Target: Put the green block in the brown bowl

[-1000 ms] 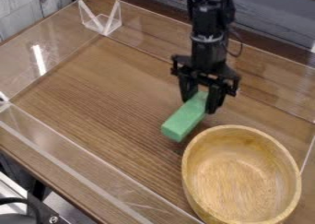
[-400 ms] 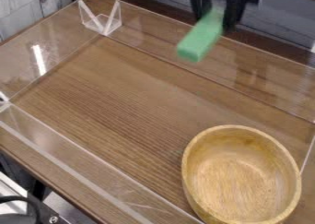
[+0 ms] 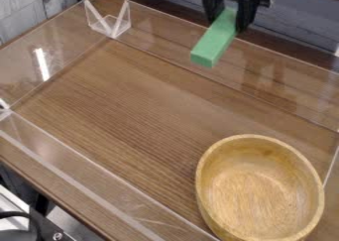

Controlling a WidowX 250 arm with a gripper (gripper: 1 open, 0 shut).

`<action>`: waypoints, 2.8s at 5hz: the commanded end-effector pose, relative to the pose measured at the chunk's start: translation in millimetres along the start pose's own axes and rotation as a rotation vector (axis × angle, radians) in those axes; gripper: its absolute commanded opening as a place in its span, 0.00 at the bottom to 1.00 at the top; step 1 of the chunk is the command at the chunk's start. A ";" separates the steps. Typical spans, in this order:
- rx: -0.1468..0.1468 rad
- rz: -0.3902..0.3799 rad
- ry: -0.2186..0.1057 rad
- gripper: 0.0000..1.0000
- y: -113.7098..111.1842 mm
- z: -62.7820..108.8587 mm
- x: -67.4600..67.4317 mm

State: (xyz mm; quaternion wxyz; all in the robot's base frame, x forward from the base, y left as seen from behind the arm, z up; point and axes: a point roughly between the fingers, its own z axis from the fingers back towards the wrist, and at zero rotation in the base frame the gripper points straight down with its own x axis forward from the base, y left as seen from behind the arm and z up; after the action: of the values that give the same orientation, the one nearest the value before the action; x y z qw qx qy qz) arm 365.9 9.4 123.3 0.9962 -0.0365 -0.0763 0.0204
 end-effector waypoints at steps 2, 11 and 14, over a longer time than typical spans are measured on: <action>0.008 -0.019 -0.108 0.00 7.3 0.6 5.4; -0.057 -0.034 -0.150 0.00 -140.9 17.1 -155.2; -0.074 0.017 -0.135 0.00 -133.2 8.2 -166.8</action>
State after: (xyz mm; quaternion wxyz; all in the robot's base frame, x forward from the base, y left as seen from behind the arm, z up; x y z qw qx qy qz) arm 200.3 -129.8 105.0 0.9901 -0.0596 -0.1247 0.0242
